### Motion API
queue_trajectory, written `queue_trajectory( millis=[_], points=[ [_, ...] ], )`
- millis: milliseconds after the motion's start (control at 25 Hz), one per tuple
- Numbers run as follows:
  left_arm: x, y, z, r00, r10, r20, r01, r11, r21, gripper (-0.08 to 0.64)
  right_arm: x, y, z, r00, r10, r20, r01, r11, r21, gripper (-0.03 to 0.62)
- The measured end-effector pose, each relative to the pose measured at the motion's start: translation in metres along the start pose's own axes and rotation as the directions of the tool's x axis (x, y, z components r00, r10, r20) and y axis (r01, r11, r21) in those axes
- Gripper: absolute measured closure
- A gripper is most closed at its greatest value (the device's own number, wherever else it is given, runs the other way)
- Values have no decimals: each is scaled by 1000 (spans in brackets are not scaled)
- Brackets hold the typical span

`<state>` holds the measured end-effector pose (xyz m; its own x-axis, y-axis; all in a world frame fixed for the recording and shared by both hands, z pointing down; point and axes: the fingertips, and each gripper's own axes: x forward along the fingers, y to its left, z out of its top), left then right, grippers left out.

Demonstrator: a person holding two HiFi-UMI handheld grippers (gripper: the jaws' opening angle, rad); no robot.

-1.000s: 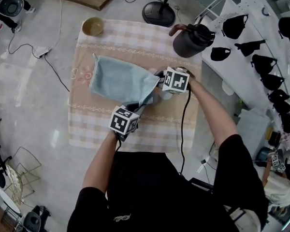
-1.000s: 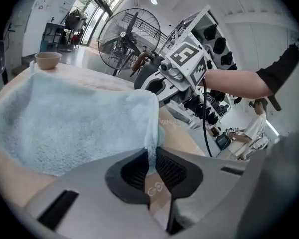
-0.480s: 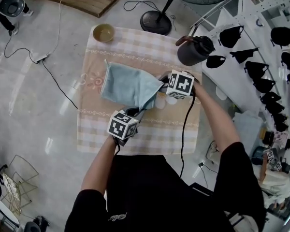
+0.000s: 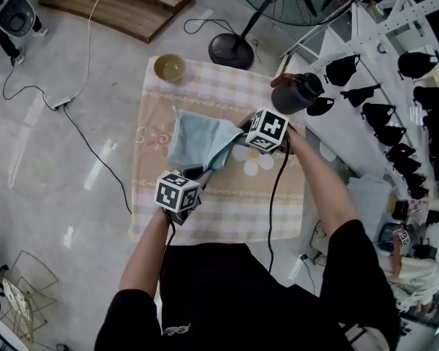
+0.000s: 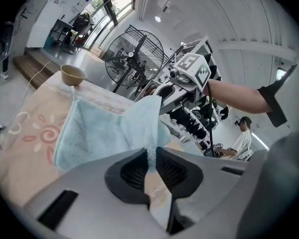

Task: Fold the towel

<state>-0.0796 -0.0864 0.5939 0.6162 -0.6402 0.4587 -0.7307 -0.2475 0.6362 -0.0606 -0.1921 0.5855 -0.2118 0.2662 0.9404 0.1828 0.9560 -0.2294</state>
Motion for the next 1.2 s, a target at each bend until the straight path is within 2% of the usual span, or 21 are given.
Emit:
queue_trajectory(
  millis=[240, 600, 840, 1000, 1080, 1200],
  points=[
    [-22, 31, 10, 1000, 6, 10, -5, 1000, -25, 511, 5, -6, 36, 999, -18, -37, 19, 999, 29, 515],
    [-45, 77, 11, 996, 79, 48, -72, 987, -142, 509, 28, -16, 74, 999, -36, -23, 37, 997, 75, 507],
    [-58, 97, 11, 988, 137, 76, -121, 976, -183, 467, 37, -32, 106, 989, -122, 82, 113, 989, 98, 459],
    [-78, 119, 12, 964, 239, 119, -211, 955, -207, 374, 37, -34, 121, 977, -143, 157, 124, 985, 121, 414],
    [-90, 127, 14, 954, 265, 140, -231, 947, -222, 357, 33, -39, 126, 960, -183, 214, 149, 975, 164, 379],
    [-101, 128, 14, 952, 265, 155, -229, 949, -216, 357, 23, -43, 130, 922, -251, 295, 178, 951, 252, 373]
  ],
)
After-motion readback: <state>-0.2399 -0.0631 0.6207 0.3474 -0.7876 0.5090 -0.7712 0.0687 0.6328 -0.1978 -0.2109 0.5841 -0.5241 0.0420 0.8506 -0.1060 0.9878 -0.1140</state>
